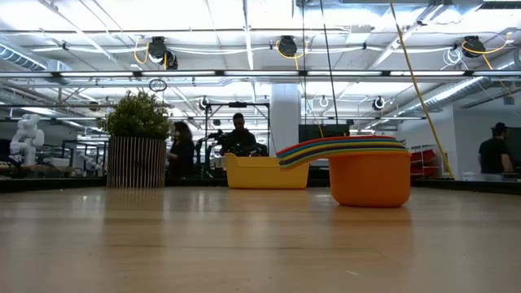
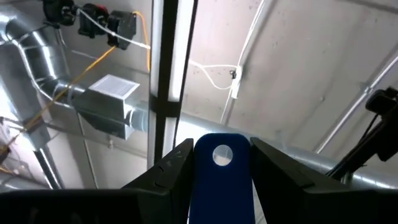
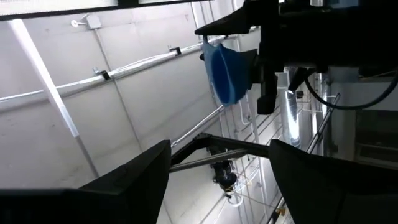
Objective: Nest measuring cups in basket
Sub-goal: Stack the blue measuring cup on top of the red measuring cup
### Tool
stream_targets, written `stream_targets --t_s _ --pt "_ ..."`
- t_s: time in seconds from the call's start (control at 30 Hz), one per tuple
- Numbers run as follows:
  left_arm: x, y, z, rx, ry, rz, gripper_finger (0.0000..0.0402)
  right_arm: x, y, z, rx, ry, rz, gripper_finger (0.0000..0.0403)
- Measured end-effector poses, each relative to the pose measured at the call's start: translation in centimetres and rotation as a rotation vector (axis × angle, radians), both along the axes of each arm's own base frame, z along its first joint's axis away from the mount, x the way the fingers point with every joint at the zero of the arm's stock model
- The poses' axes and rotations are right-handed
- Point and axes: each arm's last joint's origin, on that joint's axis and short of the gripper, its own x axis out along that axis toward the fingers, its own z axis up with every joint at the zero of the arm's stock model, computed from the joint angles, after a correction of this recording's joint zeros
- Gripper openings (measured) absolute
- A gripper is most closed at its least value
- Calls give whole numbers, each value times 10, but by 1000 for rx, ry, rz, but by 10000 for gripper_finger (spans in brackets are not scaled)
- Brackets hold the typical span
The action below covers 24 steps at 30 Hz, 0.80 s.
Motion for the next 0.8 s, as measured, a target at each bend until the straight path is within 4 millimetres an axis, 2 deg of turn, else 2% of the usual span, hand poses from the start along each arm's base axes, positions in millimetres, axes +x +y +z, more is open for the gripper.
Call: stream_targets --t_s 0.2,0.47,0.6,0.7,0.8 --pt "-4 -18 18 11 -20 -64 145 -1 -8 -13 -63 42 28 263" --pt "3 -41 31 59 108 -11 145 -2 -17 -17 -47 57 -26 263" --pt "7 -42 29 81 144 38 145 -2 -21 -17 -47 65 -14 263" --pt "9 -34 29 106 176 66 145 -3 -22 -16 -67 56 41 263" --pt "12 -25 27 156 193 14 145 -5 -22 -15 -100 34 114 263"
